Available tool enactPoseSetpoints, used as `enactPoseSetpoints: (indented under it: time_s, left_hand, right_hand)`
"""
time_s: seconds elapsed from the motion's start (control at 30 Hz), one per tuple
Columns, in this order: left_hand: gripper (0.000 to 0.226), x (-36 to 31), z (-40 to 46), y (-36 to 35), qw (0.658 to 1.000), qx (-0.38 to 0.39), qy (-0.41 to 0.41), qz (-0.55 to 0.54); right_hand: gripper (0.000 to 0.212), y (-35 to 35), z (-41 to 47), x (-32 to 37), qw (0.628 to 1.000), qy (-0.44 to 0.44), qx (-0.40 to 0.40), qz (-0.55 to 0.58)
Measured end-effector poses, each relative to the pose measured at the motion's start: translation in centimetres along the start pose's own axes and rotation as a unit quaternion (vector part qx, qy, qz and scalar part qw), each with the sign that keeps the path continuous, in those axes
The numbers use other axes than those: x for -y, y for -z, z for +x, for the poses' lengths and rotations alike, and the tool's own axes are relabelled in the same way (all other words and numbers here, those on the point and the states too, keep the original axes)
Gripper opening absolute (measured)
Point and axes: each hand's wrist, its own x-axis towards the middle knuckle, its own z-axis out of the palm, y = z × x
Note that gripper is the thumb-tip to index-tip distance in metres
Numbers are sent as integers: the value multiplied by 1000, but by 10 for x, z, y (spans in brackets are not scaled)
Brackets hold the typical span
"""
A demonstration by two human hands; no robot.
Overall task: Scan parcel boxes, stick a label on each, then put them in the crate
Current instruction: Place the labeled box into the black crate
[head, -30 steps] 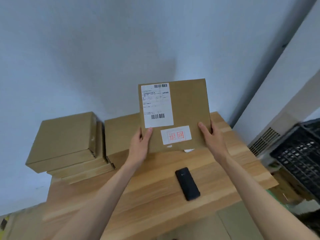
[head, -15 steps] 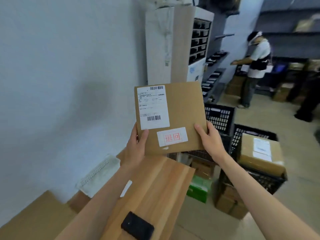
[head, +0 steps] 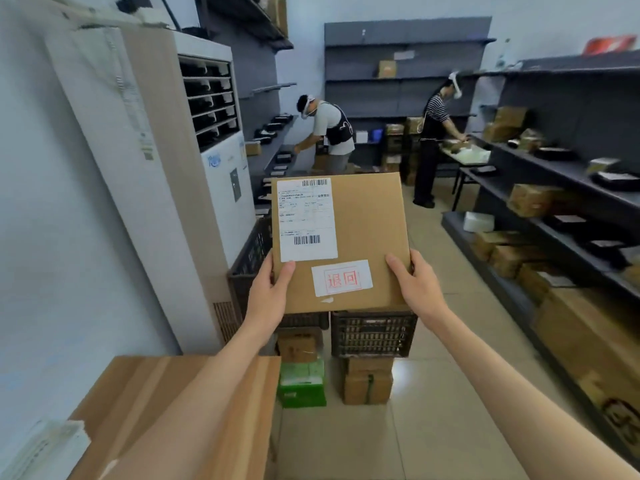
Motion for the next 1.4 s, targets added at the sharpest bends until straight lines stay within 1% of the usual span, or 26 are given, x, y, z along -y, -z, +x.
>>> enactPoseSetpoints:
  time_s: [0.13, 0.23, 0.37, 0.47, 0.7, 0.87, 1.03, 1.27, 1.4]
  left_hand:
    - [48, 15, 51, -39, 1000, 10, 10, 6]
    - [48, 25, 95, -70, 1000, 15, 20, 17]
    - [46, 33, 151, -105, 999, 15, 27, 24]
    - [45, 47, 190, -119, 999, 8, 39, 26]
    - [47, 93, 283, -146, 996, 18, 82, 33]
    - [49, 133, 353, -167, 991, 42, 123, 21]
    - [51, 161, 416, -187, 987, 66, 143, 38]
    - [51, 199, 493, -233, 980, 80, 171, 57]
    - [50, 224, 532, -267, 976, 74, 199, 42]
  right_hand:
    - [52, 12, 53, -25, 1000, -12, -14, -7]
    - [53, 20, 100, -45, 999, -27, -17, -5]
    - [49, 27, 166, -67, 999, -39, 4, -21]
    - [44, 22, 213, -78, 998, -49, 21, -35]
    - [47, -3, 304, -116, 996, -75, 22, -41]
    - [42, -16, 361, -148, 993, -105, 0, -47]
    - [35, -22, 417, -163, 989, -126, -18, -73]
    - [39, -22, 502, -209, 987, -146, -15, -70]
    - [44, -20, 553, -246, 985, -165, 2, -59]
